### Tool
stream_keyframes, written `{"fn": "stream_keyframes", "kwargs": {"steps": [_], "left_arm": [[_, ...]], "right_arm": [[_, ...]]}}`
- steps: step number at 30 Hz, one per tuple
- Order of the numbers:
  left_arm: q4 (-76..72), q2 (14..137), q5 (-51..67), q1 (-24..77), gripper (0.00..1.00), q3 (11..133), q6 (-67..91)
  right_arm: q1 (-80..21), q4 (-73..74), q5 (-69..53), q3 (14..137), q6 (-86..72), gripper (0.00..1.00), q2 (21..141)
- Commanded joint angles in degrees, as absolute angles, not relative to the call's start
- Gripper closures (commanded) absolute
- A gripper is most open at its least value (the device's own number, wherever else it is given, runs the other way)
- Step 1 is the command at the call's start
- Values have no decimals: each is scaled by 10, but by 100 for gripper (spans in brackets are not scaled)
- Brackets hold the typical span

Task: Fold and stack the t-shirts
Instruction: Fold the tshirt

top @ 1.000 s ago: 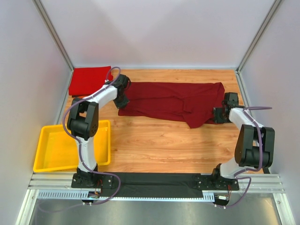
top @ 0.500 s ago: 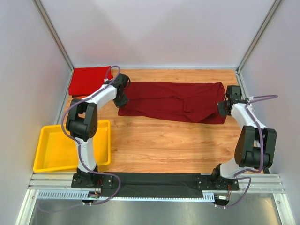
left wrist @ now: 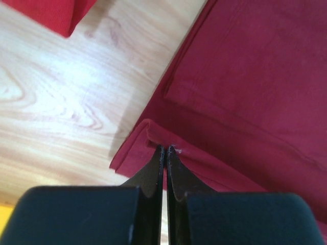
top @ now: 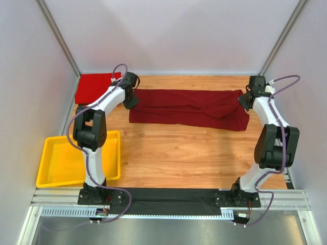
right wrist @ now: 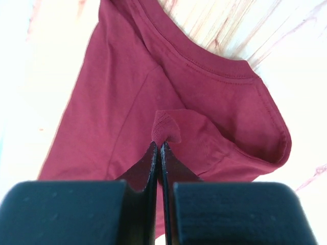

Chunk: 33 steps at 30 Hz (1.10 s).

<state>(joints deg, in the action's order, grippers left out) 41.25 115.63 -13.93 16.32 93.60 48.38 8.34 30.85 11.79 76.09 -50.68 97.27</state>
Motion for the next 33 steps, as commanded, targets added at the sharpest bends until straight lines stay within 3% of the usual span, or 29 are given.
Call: {"fn": "stream_keyframes", "kwargs": {"steps": [1, 16, 33], "left_arm": [[436, 1183, -142, 156, 100, 974, 468], [474, 1257, -147, 155, 100, 1034, 468], [479, 1260, -151, 155, 100, 1049, 472]], "right_arm": [[89, 316, 113, 795, -468, 100, 990], [88, 311, 75, 845, -446, 100, 1067], [88, 345, 107, 863, -449, 100, 1046]]}}
